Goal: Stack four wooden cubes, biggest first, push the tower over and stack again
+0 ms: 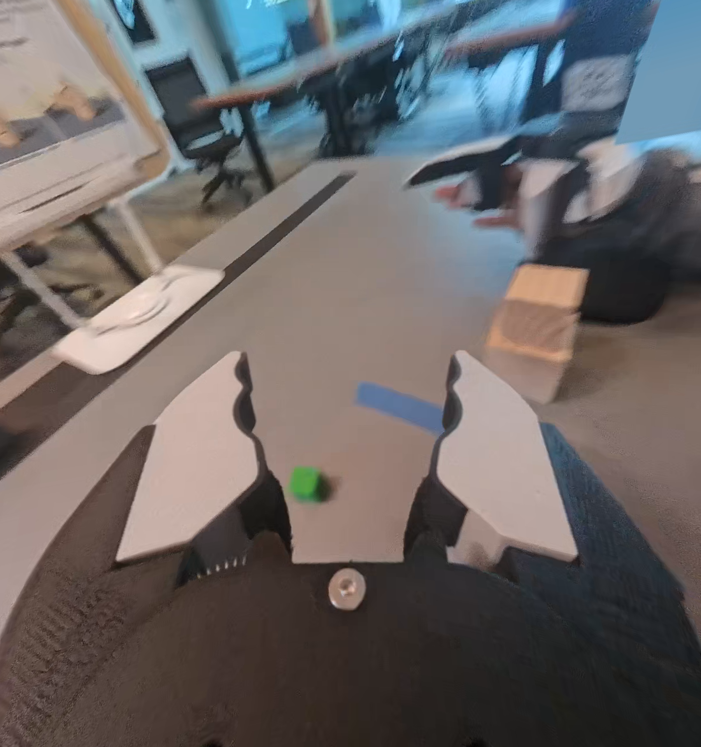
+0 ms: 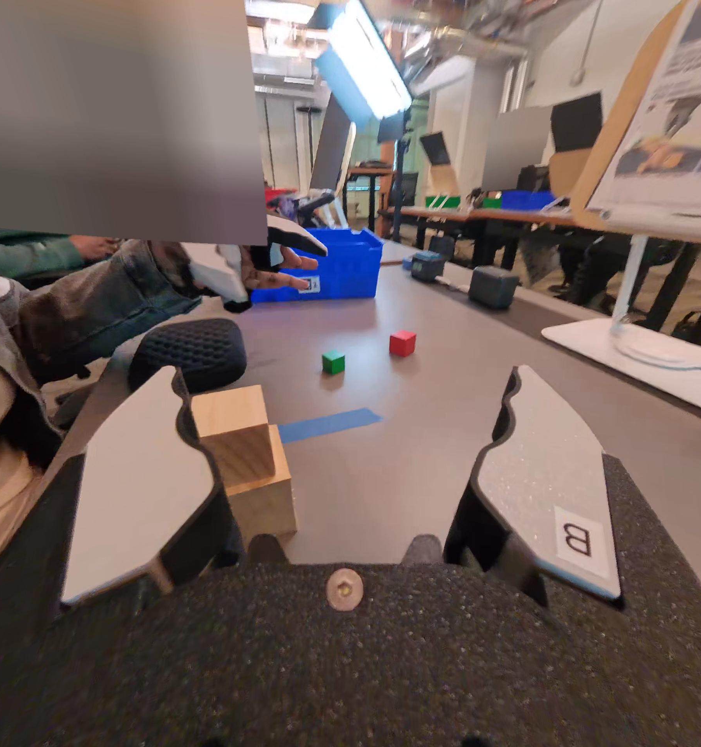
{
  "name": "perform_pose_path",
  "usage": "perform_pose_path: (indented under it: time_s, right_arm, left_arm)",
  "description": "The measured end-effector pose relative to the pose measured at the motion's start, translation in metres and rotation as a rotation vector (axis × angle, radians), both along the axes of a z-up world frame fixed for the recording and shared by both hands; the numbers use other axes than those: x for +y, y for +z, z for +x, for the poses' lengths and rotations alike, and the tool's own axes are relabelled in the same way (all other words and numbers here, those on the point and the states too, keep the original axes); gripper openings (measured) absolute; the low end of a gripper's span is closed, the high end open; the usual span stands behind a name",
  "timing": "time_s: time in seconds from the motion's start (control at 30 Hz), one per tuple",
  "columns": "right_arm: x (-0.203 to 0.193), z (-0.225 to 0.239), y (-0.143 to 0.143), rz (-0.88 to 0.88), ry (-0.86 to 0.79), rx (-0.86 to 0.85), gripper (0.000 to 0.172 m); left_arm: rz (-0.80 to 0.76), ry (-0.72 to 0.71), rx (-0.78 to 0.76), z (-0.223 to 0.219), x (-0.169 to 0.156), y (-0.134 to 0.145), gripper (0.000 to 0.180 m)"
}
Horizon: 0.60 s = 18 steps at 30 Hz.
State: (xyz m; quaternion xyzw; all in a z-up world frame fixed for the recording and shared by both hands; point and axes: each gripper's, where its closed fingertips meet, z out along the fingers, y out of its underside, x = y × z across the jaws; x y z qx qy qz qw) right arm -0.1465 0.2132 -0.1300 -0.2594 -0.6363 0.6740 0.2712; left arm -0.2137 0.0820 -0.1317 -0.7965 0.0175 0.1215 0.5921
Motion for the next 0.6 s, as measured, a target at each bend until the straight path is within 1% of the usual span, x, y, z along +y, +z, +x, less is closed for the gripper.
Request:
perform_pose_path:
  time_s: [0.07, 0.13, 0.17, 0.23, 0.27, 0.33, 0.4, 0.5, 0.53, 0.57, 0.6]
  right_arm:
    - [-0.001, 0.002, 0.000, -0.020, 0.010, 0.008, 0.142]
    - [-0.007, 0.003, -0.005, 0.001, 0.028, -0.011, 0.144]
    - [-0.009, 0.003, -0.008, 0.026, 0.031, -0.016, 0.145]
    - [-0.013, 0.004, -0.013, 0.063, 0.040, -0.018, 0.146]
    - [-0.014, 0.004, -0.013, 0.071, 0.041, -0.015, 0.147]
    - [-0.013, 0.004, -0.012, 0.066, 0.033, -0.007, 0.147]
    - [-0.011, 0.004, -0.011, 0.053, 0.027, -0.005, 0.147]
    - [-0.011, 0.004, -0.011, 0.057, 0.029, -0.004, 0.147]
    - [-0.012, 0.004, -0.012, 0.063, 0.030, -0.004, 0.147]
    - [-0.012, 0.005, -0.013, 0.069, 0.032, -0.004, 0.147]
    - [-0.013, 0.005, -0.013, 0.073, 0.031, -0.004, 0.147]
  left_arm:
    - [-0.177, 0.049, 0.061, -0.035, -0.010, -0.005, 0.083]
    - [-0.356, 0.077, 0.081, -0.073, -0.015, -0.021, 0.075]
    - [-0.424, 0.094, 0.064, -0.092, -0.016, -0.031, 0.070]
    - [-0.540, 0.095, -0.024, -0.118, -0.012, -0.055, 0.063]
    - [-0.586, 0.103, -0.062, -0.128, -0.010, -0.065, 0.061]
    - [-0.672, 0.108, -0.084, -0.143, -0.008, -0.085, 0.059]
    - [-0.725, 0.105, -0.098, -0.151, -0.005, -0.100, 0.059]
    - [-0.714, 0.091, -0.128, -0.156, 0.004, -0.111, 0.058]
    - [-0.711, 0.085, -0.133, -0.156, 0.006, -0.115, 0.052]
    - [-0.708, 0.078, -0.136, -0.157, 0.006, -0.117, 0.034]
    - [-0.691, 0.078, -0.147, -0.157, 0.007, -0.118, 0.028]
